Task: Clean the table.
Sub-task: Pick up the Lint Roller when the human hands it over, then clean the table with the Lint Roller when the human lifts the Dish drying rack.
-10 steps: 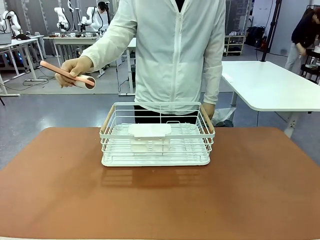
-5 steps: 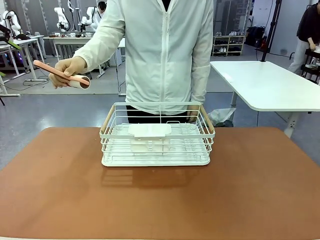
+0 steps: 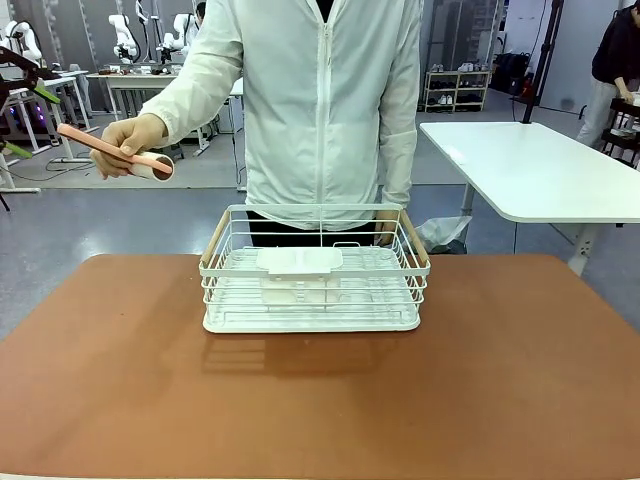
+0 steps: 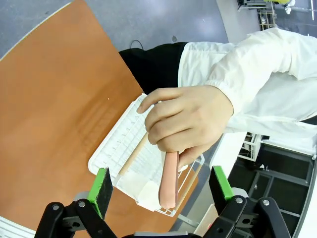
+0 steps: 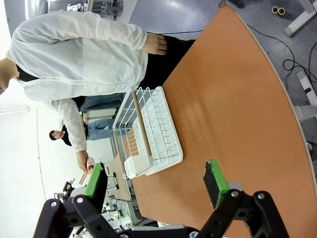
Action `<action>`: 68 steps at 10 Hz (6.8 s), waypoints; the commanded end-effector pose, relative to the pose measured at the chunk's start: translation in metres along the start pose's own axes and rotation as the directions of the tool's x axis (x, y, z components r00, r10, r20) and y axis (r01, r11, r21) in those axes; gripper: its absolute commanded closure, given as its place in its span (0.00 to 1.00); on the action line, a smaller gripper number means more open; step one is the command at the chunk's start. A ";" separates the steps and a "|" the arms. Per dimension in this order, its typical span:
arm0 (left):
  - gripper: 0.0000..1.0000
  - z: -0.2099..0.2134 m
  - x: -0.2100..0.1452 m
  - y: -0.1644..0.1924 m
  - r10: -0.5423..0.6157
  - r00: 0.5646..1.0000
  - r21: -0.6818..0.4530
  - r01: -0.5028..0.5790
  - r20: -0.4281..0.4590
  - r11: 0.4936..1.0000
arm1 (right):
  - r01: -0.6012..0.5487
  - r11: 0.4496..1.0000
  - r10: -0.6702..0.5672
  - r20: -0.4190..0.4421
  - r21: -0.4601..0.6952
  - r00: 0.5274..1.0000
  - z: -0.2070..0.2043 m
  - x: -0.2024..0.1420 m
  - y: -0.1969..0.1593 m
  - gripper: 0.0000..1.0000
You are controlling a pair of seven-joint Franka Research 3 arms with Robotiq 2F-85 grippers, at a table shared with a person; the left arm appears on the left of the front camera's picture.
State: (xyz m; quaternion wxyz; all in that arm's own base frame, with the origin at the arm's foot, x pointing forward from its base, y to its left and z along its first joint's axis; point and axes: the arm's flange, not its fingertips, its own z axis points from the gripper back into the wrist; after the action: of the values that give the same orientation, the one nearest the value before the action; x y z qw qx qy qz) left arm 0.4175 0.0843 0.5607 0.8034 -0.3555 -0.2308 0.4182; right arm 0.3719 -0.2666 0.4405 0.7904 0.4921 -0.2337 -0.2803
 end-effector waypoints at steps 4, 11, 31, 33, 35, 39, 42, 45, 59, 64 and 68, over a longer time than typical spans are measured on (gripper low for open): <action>0.00 -0.019 -0.019 0.010 -0.001 1.000 -0.113 -0.001 -0.020 0.994 | -0.010 1.000 0.010 0.004 0.022 1.000 0.001 0.000 0.002 0.00; 0.00 -0.042 -0.035 0.019 -0.005 0.999 -0.094 0.001 -0.041 0.996 | -0.010 1.000 0.010 0.004 0.022 1.000 0.001 0.000 0.002 0.00; 0.99 -0.044 -0.034 0.016 0.019 0.997 -0.106 -0.026 -0.071 0.994 | -0.010 1.000 0.010 0.004 0.022 1.000 0.001 0.000 0.002 0.00; 0.99 -0.044 -0.034 0.016 0.019 0.997 -0.106 -0.026 -0.071 0.994 | -0.010 1.000 0.010 0.004 0.022 1.000 0.001 0.000 0.002 0.00; 0.99 -0.044 -0.034 0.016 0.019 0.997 -0.106 -0.026 -0.071 0.994 | -0.010 1.000 0.010 0.004 0.022 1.000 0.001 0.000 0.002 0.00; 0.99 -0.044 -0.034 0.016 0.019 0.997 -0.106 -0.026 -0.071 0.994 | -0.010 1.000 0.010 0.004 0.022 1.000 0.001 0.000 0.002 0.00; 0.99 -0.044 -0.034 0.016 0.019 0.997 -0.106 -0.026 -0.071 0.994 | -0.010 1.000 0.010 0.004 0.022 1.000 0.001 0.000 0.002 0.00; 0.99 -0.044 -0.034 0.016 0.019 0.997 -0.106 -0.026 -0.071 0.994 | -0.010 1.000 0.010 0.004 0.022 1.000 0.001 0.000 0.002 0.00; 0.99 -0.044 -0.034 0.016 0.019 0.997 -0.106 -0.026 -0.071 0.994 | -0.010 1.000 0.010 0.004 0.022 1.000 0.001 0.000 0.002 0.00; 0.99 -0.044 -0.034 0.016 0.019 0.997 -0.106 -0.026 -0.071 0.994 | -0.010 1.000 0.010 0.004 0.022 1.000 0.001 0.000 0.002 0.00; 0.79 -0.027 -0.020 -0.022 -0.272 0.948 -0.033 0.271 -0.164 0.962 | -0.010 1.000 0.010 0.004 0.022 1.000 0.001 0.000 0.002 0.00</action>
State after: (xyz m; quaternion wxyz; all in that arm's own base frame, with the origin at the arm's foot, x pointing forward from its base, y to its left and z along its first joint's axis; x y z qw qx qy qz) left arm 0.4249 0.0399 0.5324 0.8324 -0.3815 -0.2142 0.3403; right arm 0.3719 -0.2666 0.4405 0.7904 0.4920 -0.2337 -0.2803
